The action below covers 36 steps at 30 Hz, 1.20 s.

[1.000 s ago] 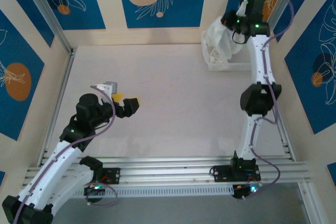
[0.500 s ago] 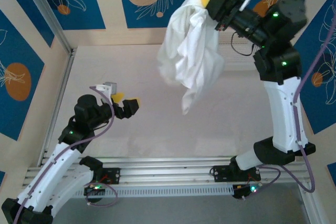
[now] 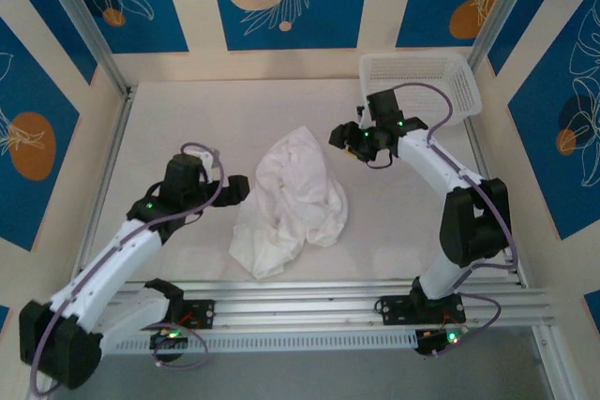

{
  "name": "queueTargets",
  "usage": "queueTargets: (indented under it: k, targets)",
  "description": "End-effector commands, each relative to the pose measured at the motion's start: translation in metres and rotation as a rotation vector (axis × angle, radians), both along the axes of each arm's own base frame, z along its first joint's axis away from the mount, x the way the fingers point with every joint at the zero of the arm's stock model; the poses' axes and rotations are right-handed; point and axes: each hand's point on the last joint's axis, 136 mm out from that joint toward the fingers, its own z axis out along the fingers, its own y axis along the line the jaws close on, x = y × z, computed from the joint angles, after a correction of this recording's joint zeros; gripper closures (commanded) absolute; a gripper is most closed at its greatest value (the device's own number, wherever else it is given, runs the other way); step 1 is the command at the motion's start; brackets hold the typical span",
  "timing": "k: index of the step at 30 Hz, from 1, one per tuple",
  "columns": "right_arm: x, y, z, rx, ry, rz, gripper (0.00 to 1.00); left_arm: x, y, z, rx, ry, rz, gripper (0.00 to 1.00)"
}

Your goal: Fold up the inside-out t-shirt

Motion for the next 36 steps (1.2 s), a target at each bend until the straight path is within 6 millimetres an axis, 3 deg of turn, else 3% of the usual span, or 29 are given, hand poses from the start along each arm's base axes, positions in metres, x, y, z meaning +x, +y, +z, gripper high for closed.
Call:
queueTargets:
  k: [1, 5, 8, 11, 13, 14, 15, 17, 18, 19, 23, 26, 31, 33, 34, 36]
  targets:
    - [-0.029, 0.006, 0.004, -0.026, -0.047, -0.003, 0.43, 0.003, -0.018, -0.014, -0.041, 0.103, -0.039, 0.16]
    - [-0.07, 0.008, -0.051, -0.092, 0.031, -0.035, 0.42, 0.007, -0.053, -0.029, -0.119, 0.183, -0.146, 0.32]
    - [-0.091, 0.026, -0.073, -0.116, 0.063, 0.024, 0.41, 0.006, -0.074, -0.036, -0.107, 0.203, -0.209, 0.35]
    - [-0.095, 0.042, -0.083, -0.186, 0.055, 0.081, 0.39, 0.006, -0.084, -0.049, -0.062, 0.23, -0.224, 0.35]
    - [-0.087, 0.054, -0.089, -0.213, 0.035, 0.111, 0.39, 0.008, -0.086, -0.06, -0.043, 0.246, -0.209, 0.35]
    - [-0.081, 0.058, -0.094, -0.234, 0.025, 0.117, 0.41, 0.009, -0.087, -0.068, -0.032, 0.26, -0.198, 0.39]
    - [-0.074, 0.059, -0.098, -0.26, 0.017, 0.117, 0.49, 0.01, -0.086, -0.076, -0.024, 0.283, -0.184, 0.44]
    - [-0.061, 0.061, -0.097, -0.294, 0.005, 0.114, 0.76, 0.01, -0.085, -0.089, -0.022, 0.335, -0.148, 0.57]
    - [-0.057, 0.062, -0.093, -0.304, -0.008, 0.116, 0.91, 0.009, -0.085, -0.096, -0.039, 0.377, -0.118, 0.7]
    - [-0.053, 0.064, -0.086, -0.304, -0.027, 0.121, 1.0, 0.008, -0.089, -0.099, -0.067, 0.407, -0.118, 0.75]
    - [-0.044, 0.057, -0.046, -0.276, -0.126, 0.112, 1.0, 0.009, -0.11, -0.091, -0.209, 0.416, -0.172, 1.0]
    - [-0.044, 0.032, -0.012, -0.215, -0.174, 0.043, 1.0, 0.022, -0.09, -0.074, -0.204, 0.361, -0.122, 1.0]
    - [-0.056, -0.026, 0.045, 0.013, -0.281, -0.13, 1.0, 0.038, -0.028, -0.041, -0.152, 0.25, 0.012, 1.0]
    - [-0.064, -0.039, 0.059, 0.09, -0.33, -0.184, 1.0, 0.034, -0.04, -0.021, -0.174, 0.184, -0.072, 1.0]
    - [-0.067, -0.04, 0.062, 0.109, -0.34, -0.191, 1.0, 0.029, -0.055, -0.011, -0.207, 0.159, -0.145, 0.92]
    - [-0.072, -0.035, 0.067, 0.14, -0.335, -0.175, 1.0, 0.014, -0.092, 0.001, -0.229, 0.131, -0.291, 0.63]
